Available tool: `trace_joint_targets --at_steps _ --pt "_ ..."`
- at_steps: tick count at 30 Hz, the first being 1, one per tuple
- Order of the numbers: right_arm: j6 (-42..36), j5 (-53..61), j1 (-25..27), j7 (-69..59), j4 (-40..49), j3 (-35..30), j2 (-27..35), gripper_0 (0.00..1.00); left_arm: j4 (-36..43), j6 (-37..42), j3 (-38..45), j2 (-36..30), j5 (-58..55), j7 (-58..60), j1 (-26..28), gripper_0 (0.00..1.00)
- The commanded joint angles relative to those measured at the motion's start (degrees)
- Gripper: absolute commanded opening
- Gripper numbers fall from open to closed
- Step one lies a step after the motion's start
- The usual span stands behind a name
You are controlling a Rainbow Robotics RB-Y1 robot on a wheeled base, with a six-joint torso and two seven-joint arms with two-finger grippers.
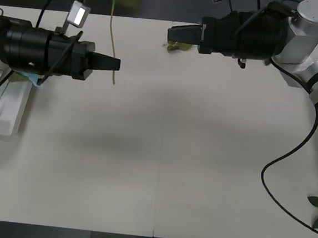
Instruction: Put the red flowers into the right box and the blue flowers into the left box
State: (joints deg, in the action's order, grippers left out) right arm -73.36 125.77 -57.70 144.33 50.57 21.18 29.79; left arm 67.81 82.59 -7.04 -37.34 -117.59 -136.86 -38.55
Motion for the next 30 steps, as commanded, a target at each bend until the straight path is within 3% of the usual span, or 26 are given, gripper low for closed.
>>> trace_joint_targets --at_steps 1,9,15,25,30 --pt "0.0 2.6 -2.4 2.0 6.7 6.0 6.1 0.91 1.6 4.6 7.4 -5.2 5.3 3.7 -1.4 0.00" --pt "4.5 4.3 -2.4 4.5 16.9 18.3 15.4 0.91 1.6 16.3 23.8 -11.6 22.8 11.7 -1.4 0.00" --pt "10.9 4.4 -2.4 6.7 25.6 24.6 21.7 0.91 1.6 20.2 30.9 -15.9 35.0 12.1 -1.4 0.00" --pt "10.6 6.7 -2.4 10.7 28.7 26.4 27.5 0.91 1.6 20.6 34.1 -23.7 51.9 12.5 -1.1 0.00" --pt "14.4 8.1 -2.4 10.7 34.0 28.0 31.7 0.91 1.6 20.5 34.6 -27.1 59.1 13.8 0.3 0.00"
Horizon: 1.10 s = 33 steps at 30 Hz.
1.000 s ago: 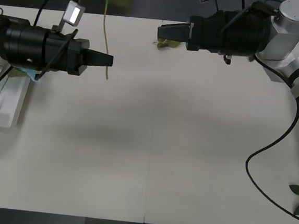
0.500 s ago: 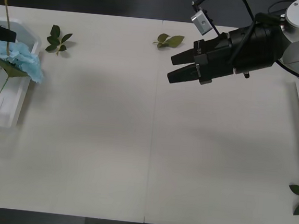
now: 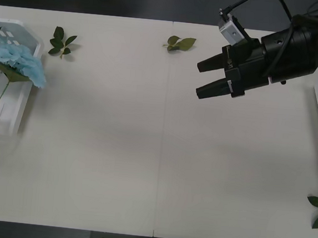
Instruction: Put the red flowers into the right box and the blue flowers into the left box
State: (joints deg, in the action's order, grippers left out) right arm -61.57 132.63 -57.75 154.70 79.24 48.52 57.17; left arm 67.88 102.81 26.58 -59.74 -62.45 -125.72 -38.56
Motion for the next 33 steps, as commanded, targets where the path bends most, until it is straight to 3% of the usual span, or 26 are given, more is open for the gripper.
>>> trace_joint_targets --at_steps 1,12,25,33 --pt "3.0 1.2 -2.4 0.3 6.1 1.0 4.9 0.91 1.6 0.1 0.8 -5.0 5.0 2.8 0.6 0.00" --pt "3.9 0.6 -2.4 0.3 8.5 1.9 6.6 0.91 1.6 -4.3 -0.7 -6.6 19.8 6.1 3.9 0.00" --pt "3.3 0.6 -2.5 0.3 8.7 2.3 6.4 0.90 0.6 -8.7 -9.4 -3.2 21.6 8.8 6.3 0.00" --pt "3.3 0.6 -2.5 0.3 8.7 2.3 6.4 0.91 -6.4 -15.3 -15.2 0.1 21.8 8.7 6.3 0.00"
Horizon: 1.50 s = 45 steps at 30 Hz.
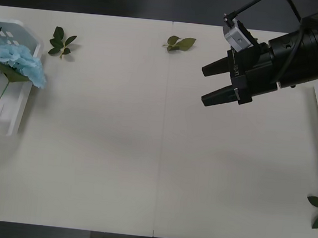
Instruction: Put the red flowers into the right box and the blue flowers into the left box
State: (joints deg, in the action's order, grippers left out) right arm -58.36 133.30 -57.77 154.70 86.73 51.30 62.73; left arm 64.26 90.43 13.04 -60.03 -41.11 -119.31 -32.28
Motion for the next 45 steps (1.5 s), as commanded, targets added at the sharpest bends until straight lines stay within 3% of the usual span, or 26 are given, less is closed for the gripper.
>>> trace_joint_targets --at_steps 1,6,15,16,17,20,21,28,39,45 --pt "0.1 -0.1 -2.4 0.3 1.2 -0.5 0.8 0.91 -3.6 -3.8 -2.1 0.5 0.4 2.3 0.0 0.00" --pt "0.1 -0.1 -2.4 0.3 1.2 -0.5 0.8 0.90 -7.8 -7.2 -4.6 1.5 -0.2 2.3 0.0 0.00" --pt "0.1 -0.1 -2.4 0.3 1.2 -0.5 0.8 0.90 -8.6 -9.3 -5.0 2.7 -1.2 2.3 1.3 0.01" --pt "0.1 -0.1 -2.4 0.3 1.2 -0.5 0.8 0.90 -8.6 -10.0 -5.0 2.7 -1.3 2.2 1.4 0.11" --pt "0.1 -0.1 -2.4 0.3 1.2 -0.5 0.8 0.90 -8.6 -10.5 -5.0 2.7 -1.4 2.1 1.6 0.37" --pt "0.1 -0.1 -2.4 0.3 1.2 -0.5 0.8 0.90 -8.6 -10.5 -5.0 2.7 -2.0 1.8 1.7 0.92" --pt "0.1 -0.1 -2.4 0.3 1.2 -0.5 0.8 0.90 -8.6 -10.5 -5.0 2.6 -2.0 1.7 1.7 1.00" --pt "0.1 -0.1 -2.4 0.3 1.2 -0.5 0.8 0.90 -6.2 -8.8 -2.1 2.6 -2.9 0.3 1.7 1.00" --pt "0.1 -0.1 -2.4 0.3 1.2 -0.5 0.8 0.90 8.0 8.7 13.3 2.3 -5.5 -2.2 1.7 1.00" --pt "0.1 -0.1 -2.4 0.3 1.2 -0.5 0.8 0.90 13.1 13.5 16.9 1.3 -11.4 -4.9 1.7 1.00"
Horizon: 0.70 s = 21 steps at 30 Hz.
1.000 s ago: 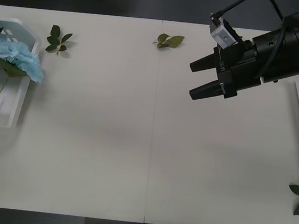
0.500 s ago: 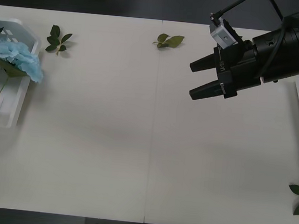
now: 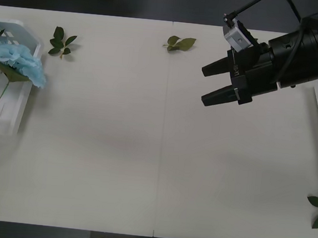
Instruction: Put the red flowers into the right box and the blue flowers into the left box
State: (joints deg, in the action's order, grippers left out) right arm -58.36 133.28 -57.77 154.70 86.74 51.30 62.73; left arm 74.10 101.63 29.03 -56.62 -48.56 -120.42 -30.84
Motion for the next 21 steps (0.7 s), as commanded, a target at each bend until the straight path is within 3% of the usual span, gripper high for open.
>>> trace_joint_targets --at_steps 1,11,21 --pt "0.1 0.0 -2.4 0.3 1.1 -0.5 0.8 0.90 3.2 2.5 1.0 -2.3 -5.0 -4.6 0.3 1.00" --pt "0.1 0.0 -2.4 0.3 1.1 -0.5 0.8 0.90 3.1 1.5 0.3 -4.0 -33.0 -21.1 3.2 1.00" --pt "0.1 0.0 -2.4 0.3 1.1 -0.5 0.8 0.90 3.9 -5.9 -13.0 -7.5 -52.9 -34.6 4.2 1.00"
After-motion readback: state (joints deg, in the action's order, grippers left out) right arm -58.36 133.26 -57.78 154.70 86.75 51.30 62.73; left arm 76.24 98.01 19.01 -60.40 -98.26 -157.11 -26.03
